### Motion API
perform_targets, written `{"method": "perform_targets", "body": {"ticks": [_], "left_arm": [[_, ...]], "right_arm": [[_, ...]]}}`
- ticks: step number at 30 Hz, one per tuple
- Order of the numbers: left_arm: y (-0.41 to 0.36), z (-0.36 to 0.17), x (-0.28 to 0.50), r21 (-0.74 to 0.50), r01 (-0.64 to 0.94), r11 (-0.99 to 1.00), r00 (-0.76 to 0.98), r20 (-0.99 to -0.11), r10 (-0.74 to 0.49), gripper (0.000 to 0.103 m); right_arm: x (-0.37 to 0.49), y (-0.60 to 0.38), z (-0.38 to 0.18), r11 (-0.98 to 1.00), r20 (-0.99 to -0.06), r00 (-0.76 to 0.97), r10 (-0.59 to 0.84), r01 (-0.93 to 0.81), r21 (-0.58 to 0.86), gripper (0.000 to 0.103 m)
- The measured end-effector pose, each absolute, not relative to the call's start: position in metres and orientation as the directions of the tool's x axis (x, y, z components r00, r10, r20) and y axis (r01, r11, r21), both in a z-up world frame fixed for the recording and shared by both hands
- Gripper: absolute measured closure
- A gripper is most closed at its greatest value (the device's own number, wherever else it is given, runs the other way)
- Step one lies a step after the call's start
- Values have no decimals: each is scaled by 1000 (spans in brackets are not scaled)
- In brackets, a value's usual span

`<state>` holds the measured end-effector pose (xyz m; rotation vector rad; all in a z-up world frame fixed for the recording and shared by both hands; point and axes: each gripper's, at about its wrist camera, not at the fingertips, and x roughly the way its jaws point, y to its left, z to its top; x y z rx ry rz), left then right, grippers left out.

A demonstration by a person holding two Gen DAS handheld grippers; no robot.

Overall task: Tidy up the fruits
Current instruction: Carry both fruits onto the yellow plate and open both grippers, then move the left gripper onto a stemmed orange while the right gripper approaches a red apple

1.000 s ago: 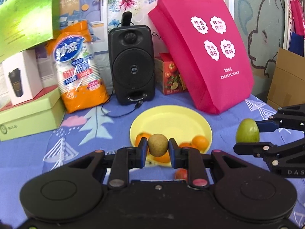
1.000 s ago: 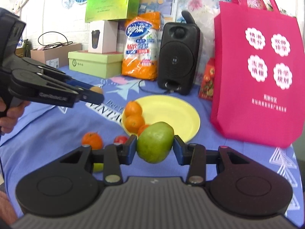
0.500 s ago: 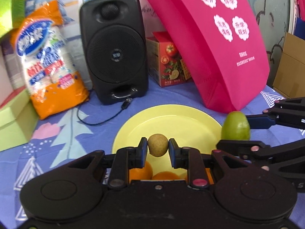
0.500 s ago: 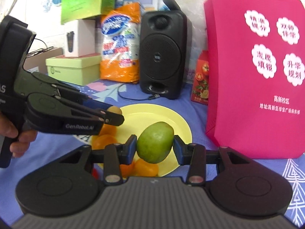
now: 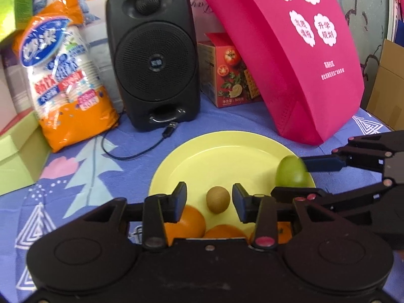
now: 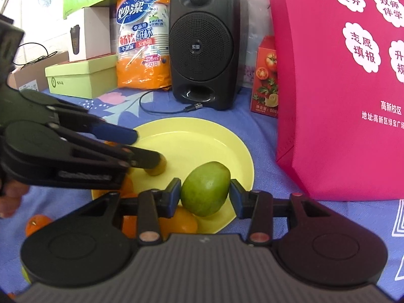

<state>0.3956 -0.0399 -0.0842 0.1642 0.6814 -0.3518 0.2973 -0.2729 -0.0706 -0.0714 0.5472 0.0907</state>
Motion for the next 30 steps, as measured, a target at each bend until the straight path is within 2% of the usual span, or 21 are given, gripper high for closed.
{"method": "perform_targets", "body": {"ticks": [3, 8, 11, 14, 16, 18, 30], "left_arm": [[-33, -77, 382, 42, 363, 931, 732, -631, -257, 60], [-23, -65, 352, 55, 350, 935, 755, -607, -247, 59], [-15, -59, 332, 49, 333, 942, 766, -596, -240, 48], [-7, -56, 315, 54, 312, 949, 775, -592, -221, 48], [0, -54, 304, 48, 297, 954, 777, -593, -212, 47], [7, -54, 293, 44, 276, 960, 781, -593, -197, 37], [37, -69, 237, 14, 223, 975, 761, -627, -165, 37]], "right_arm": [[293, -271, -66, 993, -506, 860, 69, -107, -46, 49], [280, -266, -59, 991, -495, 866, 76, -122, -61, 49], [268, -264, -56, 990, -489, 868, 79, -126, -63, 49], [253, -263, -54, 991, -488, 870, 78, -121, -58, 47], [243, -263, -54, 992, -484, 872, 74, -114, -53, 41], [231, -262, -54, 993, -483, 873, 76, -113, -47, 39], [173, -241, -66, 987, -506, 856, 101, -152, -60, 38]]}}
